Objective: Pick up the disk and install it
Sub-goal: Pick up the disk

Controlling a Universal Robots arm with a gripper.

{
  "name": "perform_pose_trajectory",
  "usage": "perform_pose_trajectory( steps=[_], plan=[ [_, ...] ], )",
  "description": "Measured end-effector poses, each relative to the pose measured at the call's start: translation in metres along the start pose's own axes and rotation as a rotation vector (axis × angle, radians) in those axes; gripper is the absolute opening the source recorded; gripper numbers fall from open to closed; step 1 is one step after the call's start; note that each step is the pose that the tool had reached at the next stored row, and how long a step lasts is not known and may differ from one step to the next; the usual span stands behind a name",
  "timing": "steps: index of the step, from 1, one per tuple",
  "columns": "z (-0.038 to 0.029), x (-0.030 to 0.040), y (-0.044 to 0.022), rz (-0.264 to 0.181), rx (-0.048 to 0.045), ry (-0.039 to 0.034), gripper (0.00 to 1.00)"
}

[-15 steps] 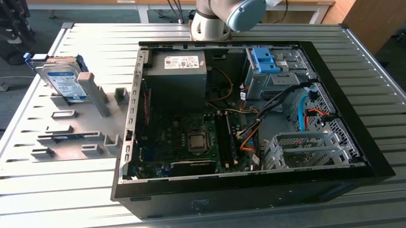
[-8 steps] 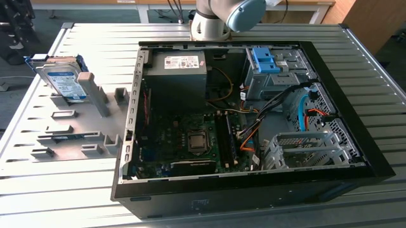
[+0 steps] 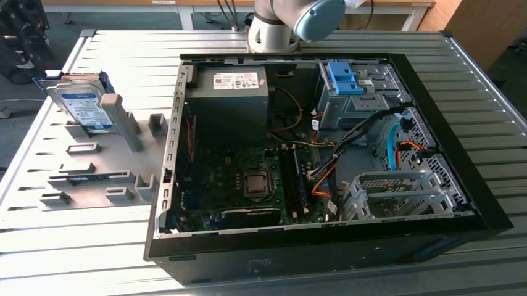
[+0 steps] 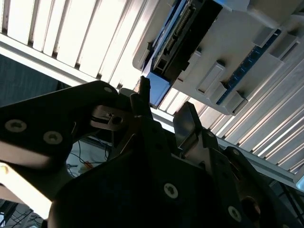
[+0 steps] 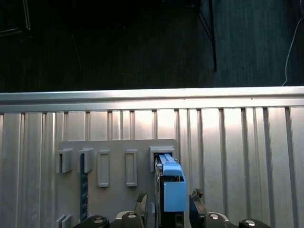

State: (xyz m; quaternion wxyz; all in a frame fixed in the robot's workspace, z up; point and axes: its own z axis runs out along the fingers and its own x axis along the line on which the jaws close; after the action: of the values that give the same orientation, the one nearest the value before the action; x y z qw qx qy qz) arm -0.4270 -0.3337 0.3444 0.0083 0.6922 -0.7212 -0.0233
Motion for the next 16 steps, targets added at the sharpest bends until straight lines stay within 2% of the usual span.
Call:
perform_pose_trajectory(
  steps=[5,6,9,16],
  plan=[
    [0.0021,0.0001,-0.0001,0.0,0.0013,-0.0003,0.48],
    [0.0035,0.0001,-0.0001,0.0,0.0019,-0.0002,0.55],
    [0.0086,0.0002,-0.0003,0.0,0.0056,-0.0003,0.55],
    [0.0152,-0.0003,0.0007,0.0,0.0091,-0.0009,0.55]
  ],
)
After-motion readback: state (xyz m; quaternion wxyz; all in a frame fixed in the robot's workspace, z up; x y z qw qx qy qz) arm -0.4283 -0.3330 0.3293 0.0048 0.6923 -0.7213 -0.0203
